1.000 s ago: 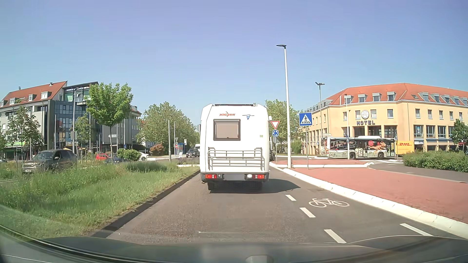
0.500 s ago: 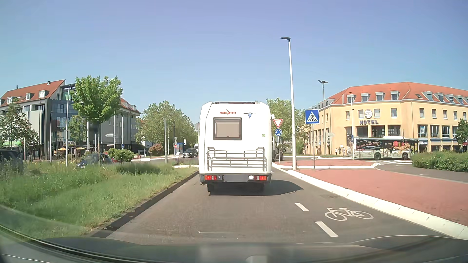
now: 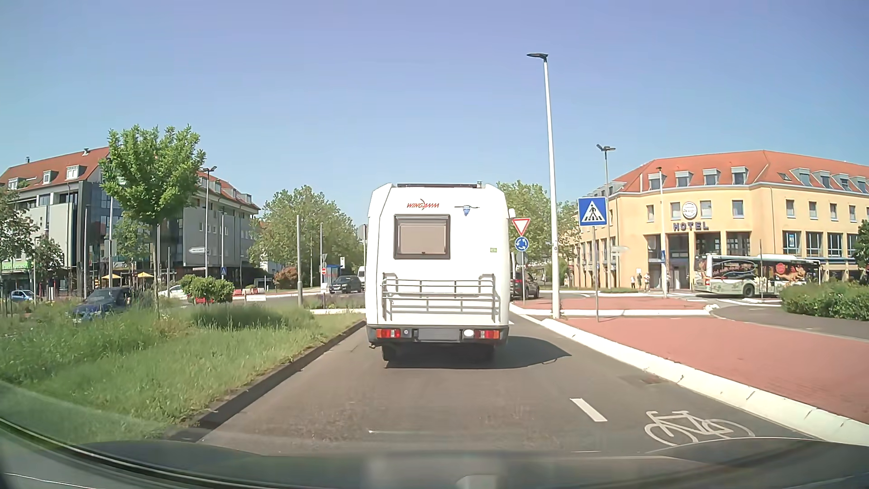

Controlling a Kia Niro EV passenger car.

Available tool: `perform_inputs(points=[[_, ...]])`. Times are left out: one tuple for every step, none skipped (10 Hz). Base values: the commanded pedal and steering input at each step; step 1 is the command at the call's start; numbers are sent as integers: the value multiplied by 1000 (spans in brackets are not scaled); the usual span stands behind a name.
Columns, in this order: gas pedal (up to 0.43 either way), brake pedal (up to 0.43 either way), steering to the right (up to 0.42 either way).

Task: Follow the waypoints while adhering to traffic rules and regulations

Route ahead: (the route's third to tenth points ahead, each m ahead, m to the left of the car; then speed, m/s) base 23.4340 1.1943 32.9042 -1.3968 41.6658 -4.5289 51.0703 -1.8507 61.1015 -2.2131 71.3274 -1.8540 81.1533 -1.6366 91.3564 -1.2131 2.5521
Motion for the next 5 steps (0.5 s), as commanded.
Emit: perform_inputs(points=[[0, 207, -4], [0, 213, -4], [0, 220, -4], [0, 213, -4], [0, 201, -5]])
